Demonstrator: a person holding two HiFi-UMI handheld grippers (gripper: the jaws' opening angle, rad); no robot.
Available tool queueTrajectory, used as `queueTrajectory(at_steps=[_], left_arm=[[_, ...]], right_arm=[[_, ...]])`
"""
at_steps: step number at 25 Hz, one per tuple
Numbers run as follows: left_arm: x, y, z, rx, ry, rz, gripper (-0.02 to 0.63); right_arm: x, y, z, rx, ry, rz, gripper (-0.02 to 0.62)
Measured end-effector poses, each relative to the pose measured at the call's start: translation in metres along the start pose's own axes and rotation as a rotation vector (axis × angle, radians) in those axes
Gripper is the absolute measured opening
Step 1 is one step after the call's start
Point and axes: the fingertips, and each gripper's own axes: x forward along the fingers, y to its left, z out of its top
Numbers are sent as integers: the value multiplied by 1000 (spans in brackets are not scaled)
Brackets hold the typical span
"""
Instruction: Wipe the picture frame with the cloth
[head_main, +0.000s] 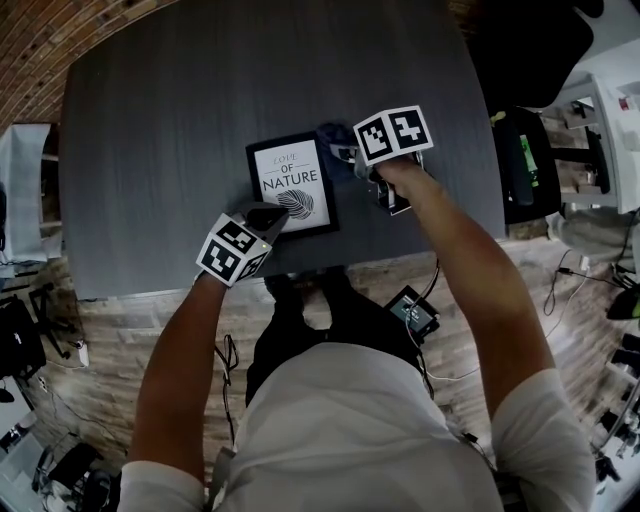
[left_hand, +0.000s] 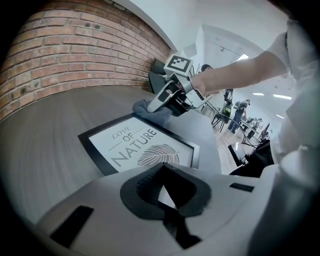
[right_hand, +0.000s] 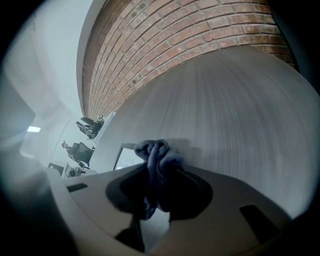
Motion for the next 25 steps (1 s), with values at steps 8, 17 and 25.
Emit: queueTrajectory(at_steps=[8,17,25], left_arm=[[0,0,-1,3,4,6,6],[1,2,-2,14,2,19,6],[0,3,-2,20,1,31,6]], right_arm=[[-5,7,-25,5,22,13,110],[-11,14,-53,6,38,1,110],[-19,22,-80,16,50,-10,110]])
